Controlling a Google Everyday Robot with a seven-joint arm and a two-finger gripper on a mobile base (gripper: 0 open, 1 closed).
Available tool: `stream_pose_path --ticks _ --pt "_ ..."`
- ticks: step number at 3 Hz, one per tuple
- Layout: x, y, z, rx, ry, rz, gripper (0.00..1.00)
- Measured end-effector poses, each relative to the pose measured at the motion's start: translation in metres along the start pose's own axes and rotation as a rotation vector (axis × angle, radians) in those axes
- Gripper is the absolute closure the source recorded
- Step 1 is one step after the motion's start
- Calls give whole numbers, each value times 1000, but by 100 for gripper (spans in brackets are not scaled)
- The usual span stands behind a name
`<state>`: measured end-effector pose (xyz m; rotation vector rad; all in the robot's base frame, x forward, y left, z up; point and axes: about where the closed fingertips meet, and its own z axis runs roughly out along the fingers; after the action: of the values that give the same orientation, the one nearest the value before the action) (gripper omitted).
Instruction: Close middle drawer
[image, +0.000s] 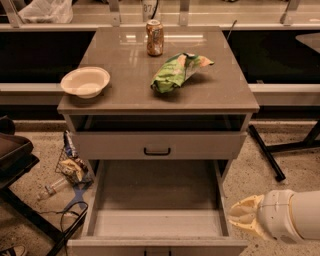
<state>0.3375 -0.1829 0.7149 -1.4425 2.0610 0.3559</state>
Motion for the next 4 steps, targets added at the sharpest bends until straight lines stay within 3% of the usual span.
stream_pose_path --ticks 1,2,3,4 --pt "0 0 0 0 0 -1 100" --pt "9 16 17 -19 -8 16 100" --pt "35 42 47 -55 -47 63 100" --pt "73 70 96 -125 -98 114 100"
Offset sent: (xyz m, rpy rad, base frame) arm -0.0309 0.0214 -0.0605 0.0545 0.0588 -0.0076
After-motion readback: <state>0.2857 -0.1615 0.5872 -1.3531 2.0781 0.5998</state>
